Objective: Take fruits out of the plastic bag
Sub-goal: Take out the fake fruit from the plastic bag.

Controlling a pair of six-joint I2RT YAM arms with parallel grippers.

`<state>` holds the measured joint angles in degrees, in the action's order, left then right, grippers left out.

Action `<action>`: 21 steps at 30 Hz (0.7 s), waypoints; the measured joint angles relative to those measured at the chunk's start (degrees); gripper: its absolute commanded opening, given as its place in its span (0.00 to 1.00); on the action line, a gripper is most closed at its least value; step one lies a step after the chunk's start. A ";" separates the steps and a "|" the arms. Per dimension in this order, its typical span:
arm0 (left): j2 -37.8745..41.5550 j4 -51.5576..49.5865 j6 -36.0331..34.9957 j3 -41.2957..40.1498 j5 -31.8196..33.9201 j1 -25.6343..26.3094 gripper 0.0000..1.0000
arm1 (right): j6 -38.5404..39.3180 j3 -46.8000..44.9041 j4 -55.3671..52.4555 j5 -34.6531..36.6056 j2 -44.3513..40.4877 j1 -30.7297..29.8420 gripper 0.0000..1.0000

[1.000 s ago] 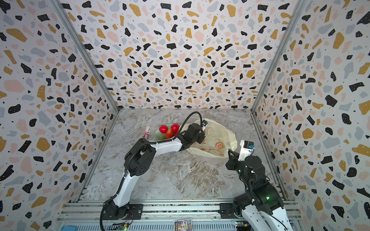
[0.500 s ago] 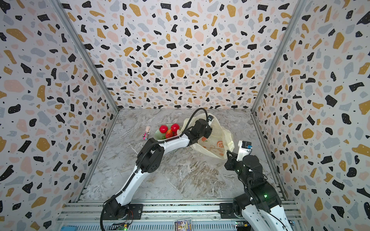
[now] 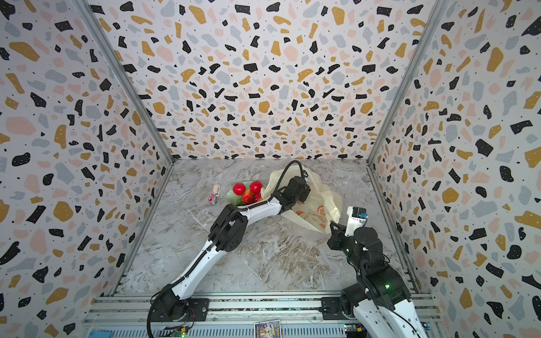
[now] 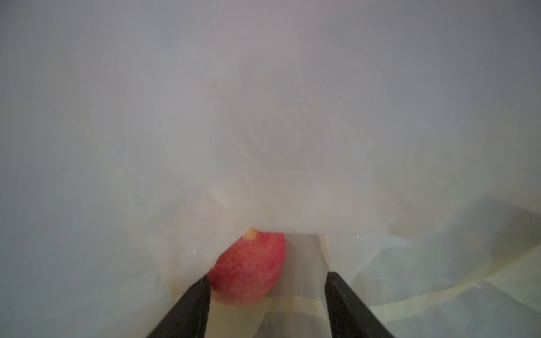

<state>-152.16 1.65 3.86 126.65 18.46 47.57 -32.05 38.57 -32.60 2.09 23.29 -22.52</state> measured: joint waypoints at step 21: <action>-5.44 -7.50 3.19 11.10 -7.45 -2.47 0.50 | -0.83 -0.55 0.02 -0.20 -1.73 0.00 0.00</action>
<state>-157.60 -5.85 7.05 137.75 11.00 45.10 -32.88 38.02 -32.58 1.89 21.56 -22.52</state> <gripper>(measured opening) 0.528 0.041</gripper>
